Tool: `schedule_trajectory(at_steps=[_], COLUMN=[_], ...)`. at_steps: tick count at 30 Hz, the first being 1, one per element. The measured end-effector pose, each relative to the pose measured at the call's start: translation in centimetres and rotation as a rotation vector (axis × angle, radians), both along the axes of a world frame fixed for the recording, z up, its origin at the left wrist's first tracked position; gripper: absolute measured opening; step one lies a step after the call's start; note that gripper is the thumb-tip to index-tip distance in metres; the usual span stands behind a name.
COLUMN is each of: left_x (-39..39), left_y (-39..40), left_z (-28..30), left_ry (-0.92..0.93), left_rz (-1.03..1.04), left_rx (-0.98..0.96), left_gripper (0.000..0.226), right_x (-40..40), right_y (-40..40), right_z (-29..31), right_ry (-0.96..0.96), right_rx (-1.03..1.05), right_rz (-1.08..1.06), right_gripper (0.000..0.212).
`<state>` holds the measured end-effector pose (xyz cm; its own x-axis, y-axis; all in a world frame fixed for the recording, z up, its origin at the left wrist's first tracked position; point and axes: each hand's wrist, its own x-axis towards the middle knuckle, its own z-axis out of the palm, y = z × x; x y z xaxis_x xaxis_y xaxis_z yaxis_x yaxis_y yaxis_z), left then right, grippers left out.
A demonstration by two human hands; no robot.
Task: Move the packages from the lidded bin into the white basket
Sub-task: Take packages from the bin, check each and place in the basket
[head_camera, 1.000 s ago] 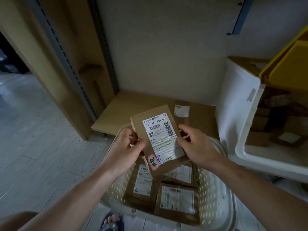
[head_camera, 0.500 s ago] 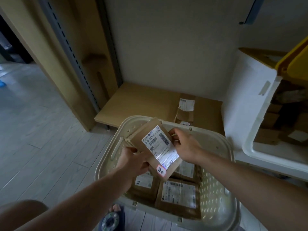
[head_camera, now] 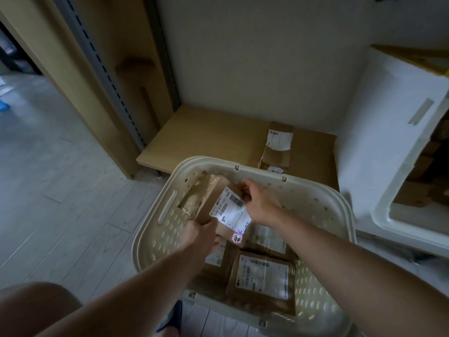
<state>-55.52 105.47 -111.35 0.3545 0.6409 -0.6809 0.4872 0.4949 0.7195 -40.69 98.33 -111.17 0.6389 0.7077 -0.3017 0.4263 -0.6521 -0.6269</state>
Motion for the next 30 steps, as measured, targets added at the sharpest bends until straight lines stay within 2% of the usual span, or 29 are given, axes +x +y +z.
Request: schedule_trajectory(at_steps=[3, 7, 9, 15, 22, 30], left_x=[0.2, 0.6, 0.9, 1.0, -0.1, -0.7], left_y=[-0.8, -1.8, -1.8, -1.3, -0.5, 0.1], left_z=[-0.8, -1.0, -1.0, -1.1, -1.5, -1.6], left_ry=[-0.047, -0.105, -0.092, -0.010, 0.037, 0.021], left_rz=[-0.010, -0.015, -0.018, 0.005, -0.068, -0.045], left_rx=[-0.015, -0.126, -0.120, -0.119, -0.063, -0.175], left_gripper=[0.009, 0.038, 0.043, 0.049, 0.054, 0.058], right_x=[0.4, 1.3, 1.5, 1.1, 0.9, 0.7], right_y=[0.3, -0.1, -0.2, 1.1, 2.2, 4.1], right_z=[-0.3, -0.6, -0.7, -1.4, -1.8, -1.6], right_ry=[-0.033, -0.056, -0.038, -0.071, -0.160, -0.212], right_rx=[-0.018, -0.030, -0.053, -0.082, -0.202, -0.381], right_rz=[0.052, 0.075, 0.085, 0.147, 0.212, 0.294], right_gripper=[0.045, 0.040, 0.042, 0.037, 0.037, 0.033])
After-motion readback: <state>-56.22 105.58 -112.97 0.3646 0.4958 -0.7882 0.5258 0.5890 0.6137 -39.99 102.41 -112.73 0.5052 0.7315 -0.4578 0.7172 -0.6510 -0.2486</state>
